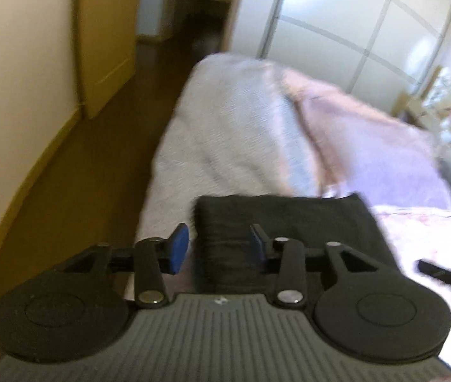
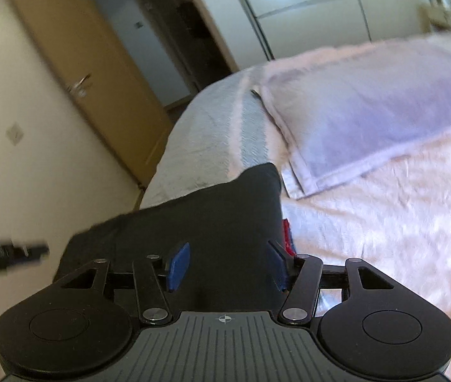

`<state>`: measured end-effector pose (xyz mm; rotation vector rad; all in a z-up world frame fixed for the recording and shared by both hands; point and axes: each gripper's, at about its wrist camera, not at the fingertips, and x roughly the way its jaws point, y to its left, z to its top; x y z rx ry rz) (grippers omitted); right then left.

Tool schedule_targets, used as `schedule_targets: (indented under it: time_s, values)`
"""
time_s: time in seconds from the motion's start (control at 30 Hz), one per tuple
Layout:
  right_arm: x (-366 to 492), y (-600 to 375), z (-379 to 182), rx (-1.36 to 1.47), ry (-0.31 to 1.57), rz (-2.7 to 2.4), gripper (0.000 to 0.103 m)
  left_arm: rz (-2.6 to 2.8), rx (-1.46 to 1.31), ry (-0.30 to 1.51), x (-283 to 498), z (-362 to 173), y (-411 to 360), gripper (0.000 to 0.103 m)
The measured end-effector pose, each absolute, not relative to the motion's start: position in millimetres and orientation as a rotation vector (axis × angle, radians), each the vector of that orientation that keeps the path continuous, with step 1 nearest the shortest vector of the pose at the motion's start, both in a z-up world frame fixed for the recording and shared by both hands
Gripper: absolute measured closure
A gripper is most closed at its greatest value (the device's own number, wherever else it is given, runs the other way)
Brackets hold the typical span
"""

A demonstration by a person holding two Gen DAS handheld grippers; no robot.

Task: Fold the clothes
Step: 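Lower the trousers onto the red and blue stack with both grippers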

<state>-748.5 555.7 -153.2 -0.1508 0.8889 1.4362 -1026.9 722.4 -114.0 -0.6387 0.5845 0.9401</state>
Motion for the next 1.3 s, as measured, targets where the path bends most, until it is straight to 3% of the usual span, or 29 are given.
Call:
schedule_targets:
  time_s: [0.2,0.33,0.67,1.1,1.3]
  values:
    - [-785.0,552.2,-174.2,-0.288,0.829,1.473,0.047,0.866,-0.568,0.740,-1001.8,-167.9,688.3,0.087]
    - [-808.5,545.1,-210.2,-0.435,0.772,1.501,0.047,0.916,-0.571,0.718,-1010.5,-195.0,678.0,0.086]
    - [-823.5,553.4,-240.0,-0.524,0.692,1.519,0.047,0.976,-0.587,0.656,-1026.4,-234.6,665.3,0.086]
    - [-825.5,552.4,-209.7,-0.416,0.753,1.551,0.047,0.979,-0.635,0.581,-1040.0,-194.6,656.0,0.087]
    - [-843.7,555.5,-227.7,-0.532,0.732,1.552,0.047,0.995,-0.632,0.653,-1038.0,-222.6,652.5,0.085]
